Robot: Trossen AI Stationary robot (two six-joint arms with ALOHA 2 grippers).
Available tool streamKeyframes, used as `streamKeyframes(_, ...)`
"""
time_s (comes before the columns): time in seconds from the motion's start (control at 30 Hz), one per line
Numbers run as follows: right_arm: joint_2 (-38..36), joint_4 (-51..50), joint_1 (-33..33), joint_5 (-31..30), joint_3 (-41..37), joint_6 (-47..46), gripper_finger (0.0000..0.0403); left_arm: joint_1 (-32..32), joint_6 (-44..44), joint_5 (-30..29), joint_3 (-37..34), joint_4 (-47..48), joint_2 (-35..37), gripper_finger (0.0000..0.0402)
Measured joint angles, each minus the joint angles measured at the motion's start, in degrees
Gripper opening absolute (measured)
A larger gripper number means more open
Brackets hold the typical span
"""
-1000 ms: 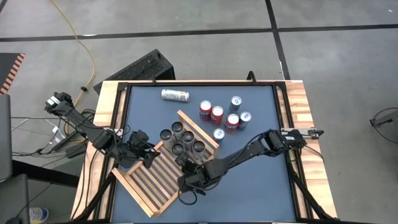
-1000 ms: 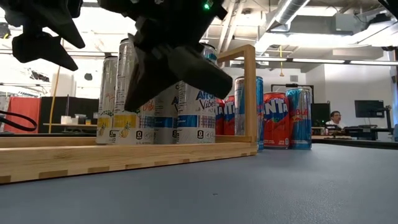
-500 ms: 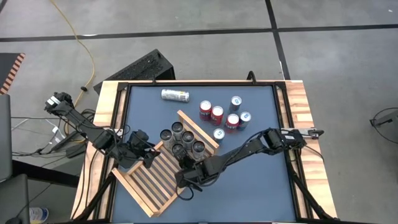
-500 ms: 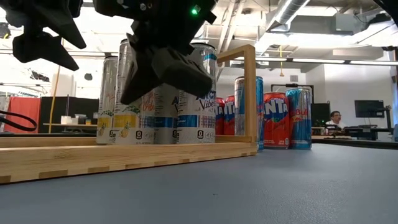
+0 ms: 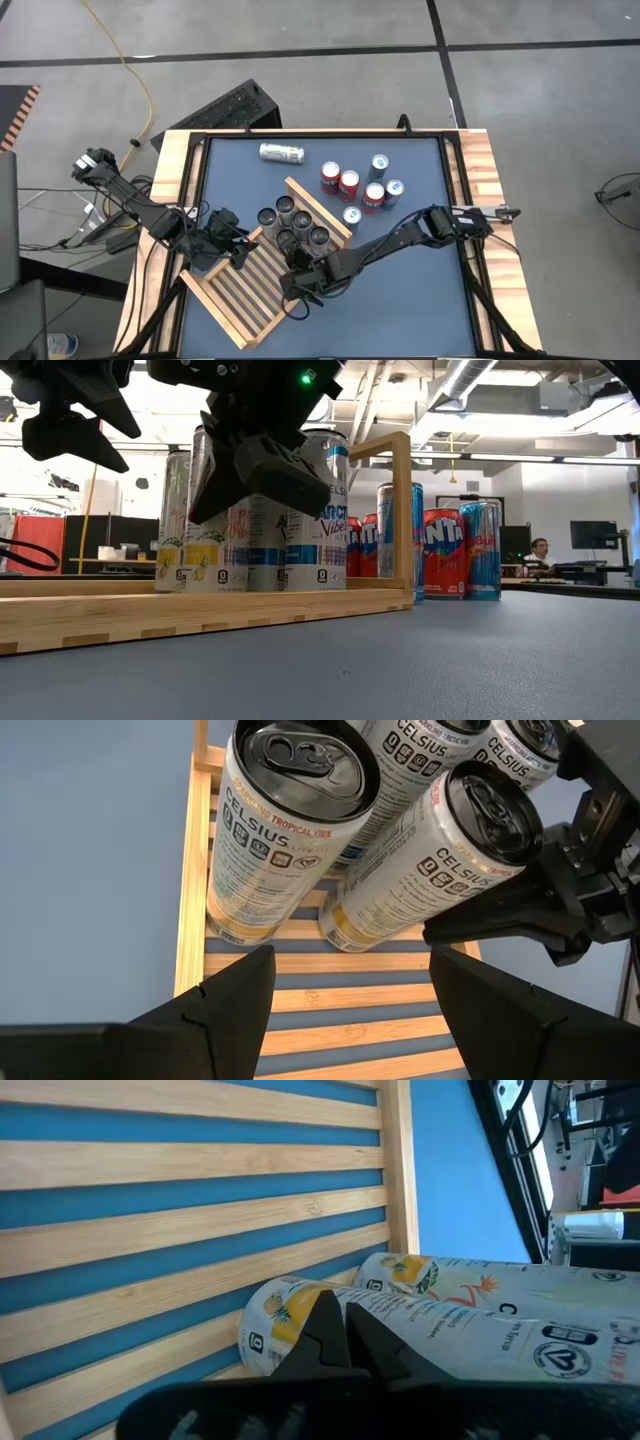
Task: Place canned beverage on shelf
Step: Put the bottom white yellow soda can on the shelf aligned with the other white yellow soda can
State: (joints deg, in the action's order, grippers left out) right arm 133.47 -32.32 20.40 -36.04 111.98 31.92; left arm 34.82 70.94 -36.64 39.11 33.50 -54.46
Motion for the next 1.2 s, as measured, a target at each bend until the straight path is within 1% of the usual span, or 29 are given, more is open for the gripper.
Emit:
streamKeyframes(0.53, 0.00, 1.98, -2.19, -0.04, 0.00, 0.51, 0.0000, 0.01, 0.00, -0.05, 0.00, 0.02, 0.00, 0.0253)
streamKeyframes(0.73, -0.70, 2.39, 0.41, -0.21, 0.00, 4.10, 0.0000, 0.01, -0.26, -0.09, 0.00, 0.02, 0.00, 0.0253)
streamKeyframes(0.87, -2.51, 2.26, 3.05, -0.41, 0.02, 4.55, 0.0000, 0.01, -0.26, -0.13, 0.00, 0.02, 0.00, 0.0253)
streamKeyframes(0.93, -2.90, 0.21, 3.74, -3.17, 0.04, 4.57, 0.0000, 0.01, -0.26, -0.13, 0.00, 0.02, 0.00, 0.0253)
streamKeyframes(1.03, -2.79, -3.14, 3.76, -9.16, 0.00, 4.59, 0.0000, 0.01, -0.28, -0.16, 0.00, 0.05, 0.00, 0.0253)
streamKeyframes(1.2, -2.79, -5.40, 3.09, -10.85, 0.02, 4.57, 0.0000, 0.01, -0.86, -0.93, 0.00, 0.01, 0.00, 0.0253)
